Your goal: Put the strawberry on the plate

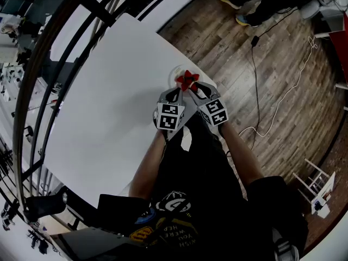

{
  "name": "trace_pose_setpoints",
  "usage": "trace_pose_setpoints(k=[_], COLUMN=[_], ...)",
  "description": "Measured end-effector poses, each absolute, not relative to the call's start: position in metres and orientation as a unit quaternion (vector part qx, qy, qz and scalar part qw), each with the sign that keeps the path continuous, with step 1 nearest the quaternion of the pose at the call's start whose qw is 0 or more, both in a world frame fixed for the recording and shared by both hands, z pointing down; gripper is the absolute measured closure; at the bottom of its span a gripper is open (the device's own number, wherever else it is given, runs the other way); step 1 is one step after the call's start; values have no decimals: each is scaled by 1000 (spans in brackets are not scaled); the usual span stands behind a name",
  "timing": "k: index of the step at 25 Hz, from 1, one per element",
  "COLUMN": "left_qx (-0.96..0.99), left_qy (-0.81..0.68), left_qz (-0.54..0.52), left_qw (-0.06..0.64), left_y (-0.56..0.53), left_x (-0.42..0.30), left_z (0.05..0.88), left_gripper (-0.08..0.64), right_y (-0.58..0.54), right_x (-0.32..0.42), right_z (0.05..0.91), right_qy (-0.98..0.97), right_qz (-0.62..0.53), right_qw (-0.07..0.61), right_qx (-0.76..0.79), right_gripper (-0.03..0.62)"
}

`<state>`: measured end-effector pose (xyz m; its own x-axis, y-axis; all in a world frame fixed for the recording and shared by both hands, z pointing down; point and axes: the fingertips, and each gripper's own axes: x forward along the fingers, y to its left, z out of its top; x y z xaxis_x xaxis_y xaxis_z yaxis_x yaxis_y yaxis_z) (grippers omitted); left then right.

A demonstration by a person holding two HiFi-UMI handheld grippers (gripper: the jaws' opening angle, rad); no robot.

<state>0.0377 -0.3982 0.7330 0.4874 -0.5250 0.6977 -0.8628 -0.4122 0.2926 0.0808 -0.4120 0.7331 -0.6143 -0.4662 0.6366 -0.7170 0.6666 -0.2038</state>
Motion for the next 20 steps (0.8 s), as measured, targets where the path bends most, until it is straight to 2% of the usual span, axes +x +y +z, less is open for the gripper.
trace_pose_setpoints(k=[20], left_qx=[790], left_qy=[-432], left_qz=[247], left_qw=[358], left_y=[-396], left_x=[32], left_z=[748], left_gripper=[555], right_y=[-415], right_x=[76], right_z=[768], right_qy=[-855], right_qz=[231], right_qw=[321], right_qx=[335], right_gripper=[454])
